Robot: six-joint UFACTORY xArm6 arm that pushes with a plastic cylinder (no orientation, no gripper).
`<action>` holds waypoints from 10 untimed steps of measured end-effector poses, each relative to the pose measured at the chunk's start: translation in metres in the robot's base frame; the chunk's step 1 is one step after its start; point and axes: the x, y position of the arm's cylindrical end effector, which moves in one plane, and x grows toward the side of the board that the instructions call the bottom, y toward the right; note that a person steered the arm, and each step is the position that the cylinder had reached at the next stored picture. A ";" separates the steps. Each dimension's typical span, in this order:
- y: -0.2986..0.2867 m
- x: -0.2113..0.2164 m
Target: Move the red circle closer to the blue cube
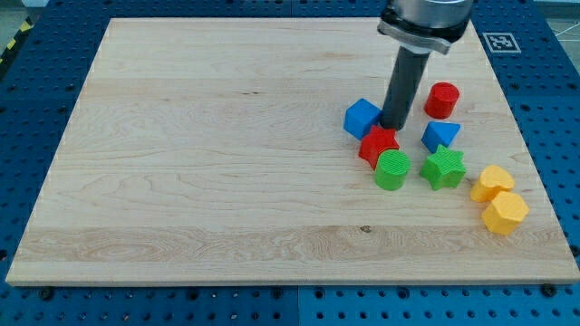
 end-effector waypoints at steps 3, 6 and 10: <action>0.015 -0.089; 0.145 -0.044; 0.057 -0.042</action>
